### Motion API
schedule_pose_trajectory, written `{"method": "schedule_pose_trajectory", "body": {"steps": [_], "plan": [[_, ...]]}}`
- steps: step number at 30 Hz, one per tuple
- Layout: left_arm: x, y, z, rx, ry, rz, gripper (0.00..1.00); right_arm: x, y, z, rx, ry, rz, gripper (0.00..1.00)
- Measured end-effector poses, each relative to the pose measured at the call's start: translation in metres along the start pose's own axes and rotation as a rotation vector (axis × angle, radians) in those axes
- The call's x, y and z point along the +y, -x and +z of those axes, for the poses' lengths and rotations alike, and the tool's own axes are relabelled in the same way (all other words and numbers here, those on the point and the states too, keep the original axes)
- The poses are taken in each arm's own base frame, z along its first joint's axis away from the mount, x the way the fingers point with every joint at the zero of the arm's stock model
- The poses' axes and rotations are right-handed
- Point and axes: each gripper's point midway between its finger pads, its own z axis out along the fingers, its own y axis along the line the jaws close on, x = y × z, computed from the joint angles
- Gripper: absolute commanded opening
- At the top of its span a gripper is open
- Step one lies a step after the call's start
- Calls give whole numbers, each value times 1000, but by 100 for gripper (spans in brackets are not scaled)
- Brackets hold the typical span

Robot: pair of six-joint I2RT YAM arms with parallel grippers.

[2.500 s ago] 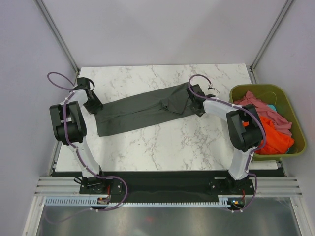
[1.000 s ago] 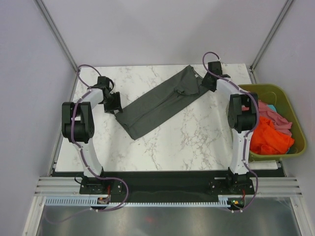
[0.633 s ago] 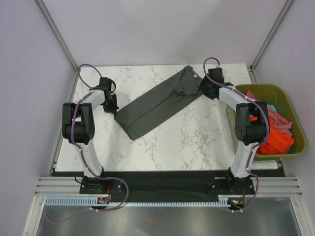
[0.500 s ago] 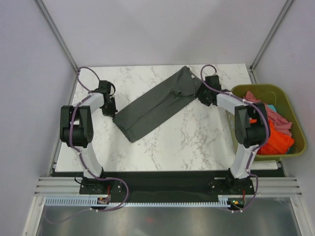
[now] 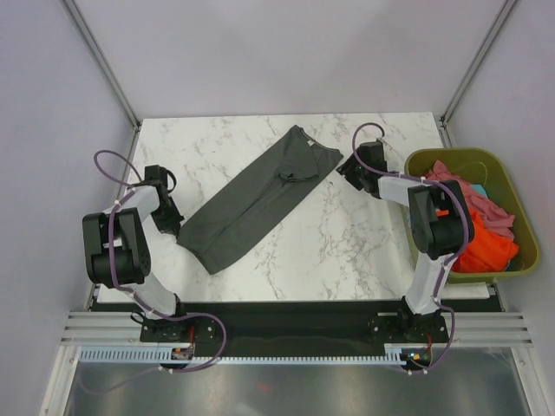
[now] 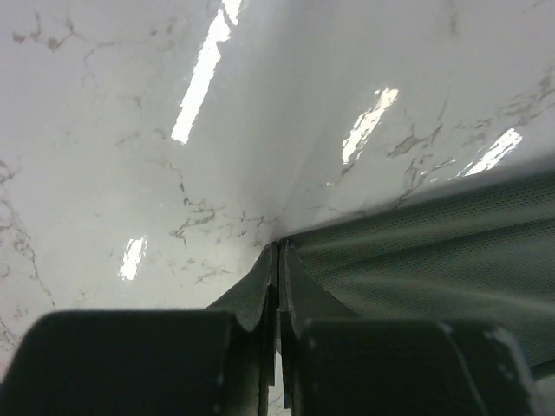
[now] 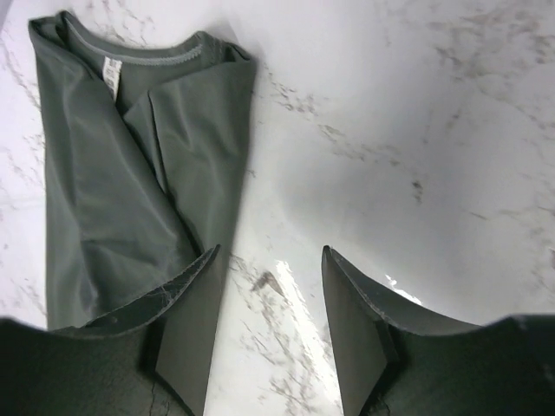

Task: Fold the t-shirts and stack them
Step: Fold the tshirt

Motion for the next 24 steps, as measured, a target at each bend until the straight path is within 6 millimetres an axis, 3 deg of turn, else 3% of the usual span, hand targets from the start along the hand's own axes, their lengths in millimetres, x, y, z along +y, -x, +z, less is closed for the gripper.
{"method": "schedule_pose_trajectory", "body": {"steps": [3, 6, 7, 9, 11, 14, 18, 21, 24], "plan": [[3, -6, -1, 4, 4, -27, 2, 11, -3, 12, -11, 40, 36, 57], [3, -7, -1, 4, 4, -43, 11, 15, -11, 24, -11, 60, 72, 57], [3, -7, -1, 4, 7, -47, 18, 19, -11, 26, -15, 68, 79, 57], [6, -7, -2, 3, 19, -54, 50, 26, -10, 33, -23, 82, 98, 56], [9, -10, -3, 10, 37, -64, 63, 31, -11, 37, -25, 89, 103, 51], [14, -12, -5, 17, 58, -72, 65, 36, -8, 50, -36, 85, 109, 35], [16, -13, -9, 26, 71, -72, 64, 38, -2, 68, -45, 47, 89, 3], [4, -5, -17, 26, 17, -68, 64, 40, 9, 77, -63, 13, 52, 0], [-30, 17, -36, -7, -135, -35, 64, 39, 24, 89, -80, -31, -18, 0]]}}
